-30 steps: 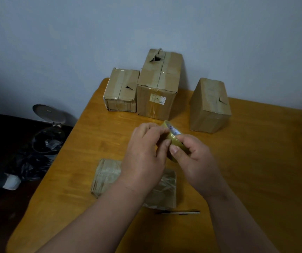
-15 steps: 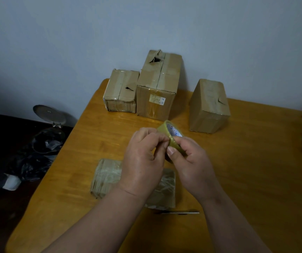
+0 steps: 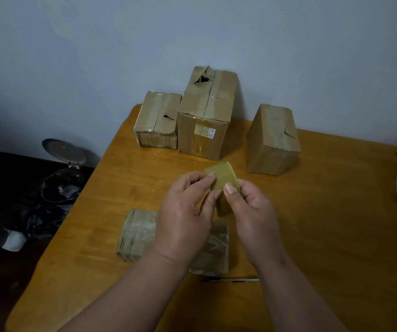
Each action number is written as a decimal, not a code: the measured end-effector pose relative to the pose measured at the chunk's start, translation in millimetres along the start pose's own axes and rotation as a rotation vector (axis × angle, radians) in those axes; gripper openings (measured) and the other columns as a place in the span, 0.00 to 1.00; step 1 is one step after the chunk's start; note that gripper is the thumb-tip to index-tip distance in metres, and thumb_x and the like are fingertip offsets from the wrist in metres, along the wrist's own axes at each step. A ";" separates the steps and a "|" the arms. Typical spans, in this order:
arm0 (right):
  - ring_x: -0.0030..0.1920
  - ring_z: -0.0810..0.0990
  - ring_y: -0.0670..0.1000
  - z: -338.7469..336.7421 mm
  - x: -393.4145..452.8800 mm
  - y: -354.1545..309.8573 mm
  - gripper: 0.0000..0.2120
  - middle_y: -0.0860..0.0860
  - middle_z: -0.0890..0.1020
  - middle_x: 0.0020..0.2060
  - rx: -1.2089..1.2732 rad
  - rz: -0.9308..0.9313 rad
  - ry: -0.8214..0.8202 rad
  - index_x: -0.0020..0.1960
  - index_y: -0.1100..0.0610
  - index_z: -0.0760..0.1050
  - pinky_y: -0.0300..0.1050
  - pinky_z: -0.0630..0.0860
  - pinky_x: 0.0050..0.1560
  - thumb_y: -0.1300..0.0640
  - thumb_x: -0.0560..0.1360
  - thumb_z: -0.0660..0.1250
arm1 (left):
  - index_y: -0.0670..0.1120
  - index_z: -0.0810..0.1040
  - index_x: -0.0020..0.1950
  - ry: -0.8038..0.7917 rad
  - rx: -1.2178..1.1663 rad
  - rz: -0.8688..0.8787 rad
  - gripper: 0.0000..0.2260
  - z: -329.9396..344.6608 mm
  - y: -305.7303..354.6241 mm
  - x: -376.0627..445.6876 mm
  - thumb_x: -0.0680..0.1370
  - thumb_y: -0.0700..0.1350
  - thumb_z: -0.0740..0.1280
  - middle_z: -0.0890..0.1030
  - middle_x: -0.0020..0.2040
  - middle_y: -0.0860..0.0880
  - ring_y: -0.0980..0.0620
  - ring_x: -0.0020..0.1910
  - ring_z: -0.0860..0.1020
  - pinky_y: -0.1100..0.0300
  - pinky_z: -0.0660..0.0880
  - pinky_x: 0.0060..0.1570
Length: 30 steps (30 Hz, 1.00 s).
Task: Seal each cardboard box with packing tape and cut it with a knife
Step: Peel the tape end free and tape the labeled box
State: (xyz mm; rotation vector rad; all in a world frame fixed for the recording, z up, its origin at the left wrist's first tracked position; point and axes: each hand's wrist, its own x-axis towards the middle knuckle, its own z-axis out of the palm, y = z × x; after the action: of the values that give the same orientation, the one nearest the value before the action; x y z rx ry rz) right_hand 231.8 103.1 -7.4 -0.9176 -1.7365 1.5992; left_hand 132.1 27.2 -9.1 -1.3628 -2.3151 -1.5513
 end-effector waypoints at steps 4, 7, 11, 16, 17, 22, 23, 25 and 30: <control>0.45 0.82 0.43 1.0 -0.6 -0.3 0.08 0.45 0.84 0.45 -0.002 -0.038 0.007 0.54 0.46 0.79 0.33 0.76 0.41 0.50 0.81 0.62 | 0.41 0.84 0.52 0.047 0.032 0.062 0.08 0.3 -0.3 1.2 0.74 0.38 0.74 0.81 0.47 0.47 0.56 0.45 0.78 0.74 0.73 0.46; 0.47 0.82 0.44 0.4 0.1 -2.3 0.07 0.46 0.84 0.46 0.005 -0.078 -0.013 0.55 0.47 0.79 0.34 0.77 0.43 0.53 0.81 0.62 | 0.44 0.83 0.54 0.021 -0.015 -0.008 0.09 1.1 0.9 1.9 0.74 0.41 0.73 0.80 0.48 0.51 0.56 0.46 0.78 0.68 0.76 0.46; 0.48 0.82 0.44 0.4 0.2 -3.3 0.07 0.45 0.84 0.47 -0.025 -0.116 -0.028 0.54 0.48 0.78 0.35 0.77 0.45 0.55 0.81 0.62 | 0.51 0.80 0.56 -0.023 -0.199 -0.255 0.10 4.6 1.8 1.4 0.76 0.43 0.72 0.81 0.50 0.55 0.57 0.48 0.80 0.55 0.81 0.49; 0.47 0.82 0.41 4.9 -0.9 -2.0 0.07 0.43 0.83 0.46 -0.052 -0.153 0.026 0.52 0.49 0.78 0.30 0.74 0.43 0.57 0.81 0.63 | 0.53 0.81 0.53 0.022 -0.285 -0.307 0.09 8.0 0.5 -1.2 0.75 0.42 0.73 0.83 0.47 0.54 0.56 0.46 0.82 0.53 0.82 0.44; 0.47 0.82 0.41 5.4 -1.4 -1.5 0.06 0.43 0.83 0.46 -0.053 -0.162 0.031 0.52 0.49 0.78 0.30 0.75 0.42 0.58 0.80 0.63 | 0.52 0.82 0.53 0.032 -0.303 -0.310 0.09 8.3 0.3 -1.9 0.75 0.42 0.73 0.83 0.47 0.53 0.55 0.46 0.82 0.53 0.82 0.44; 0.47 0.82 0.45 7.7 -4.6 2.1 0.06 0.46 0.83 0.45 -0.082 -0.160 0.064 0.52 0.48 0.79 0.38 0.78 0.44 0.55 0.80 0.64 | 0.60 0.79 0.49 0.068 -0.333 -0.281 0.14 6.8 1.8 -2.1 0.75 0.39 0.73 0.82 0.46 0.54 0.57 0.45 0.81 0.64 0.80 0.43; 0.47 0.82 0.44 8.4 -5.0 2.4 0.06 0.45 0.84 0.45 -0.080 -0.156 0.074 0.52 0.48 0.79 0.36 0.77 0.44 0.55 0.80 0.64 | 0.61 0.79 0.49 0.070 -0.330 -0.277 0.15 6.4 2.2 -1.8 0.75 0.39 0.73 0.82 0.46 0.55 0.58 0.45 0.81 0.67 0.78 0.42; 0.47 0.82 0.42 10.5 -5.3 1.9 0.06 0.43 0.84 0.44 -0.069 -0.146 0.088 0.51 0.47 0.79 0.32 0.76 0.42 0.55 0.80 0.64 | 0.59 0.79 0.48 0.070 -0.322 -0.272 0.14 6.7 2.0 -1.2 0.74 0.39 0.73 0.81 0.45 0.56 0.59 0.45 0.80 0.69 0.77 0.42; 0.46 0.82 0.40 13.7 -6.9 3.7 0.06 0.43 0.84 0.44 -0.055 -0.118 0.115 0.54 0.51 0.79 0.29 0.74 0.41 0.55 0.80 0.64 | 0.55 0.81 0.47 0.068 -0.321 -0.293 0.11 7.8 1.0 -0.7 0.74 0.38 0.73 0.81 0.44 0.56 0.59 0.44 0.80 0.69 0.77 0.42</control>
State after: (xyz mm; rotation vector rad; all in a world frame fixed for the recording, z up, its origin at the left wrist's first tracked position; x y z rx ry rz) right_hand 225.1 89.7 -12.2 -0.8978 -1.7294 1.4025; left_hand 136.4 32.8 -12.6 -1.0288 -2.3879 -2.0937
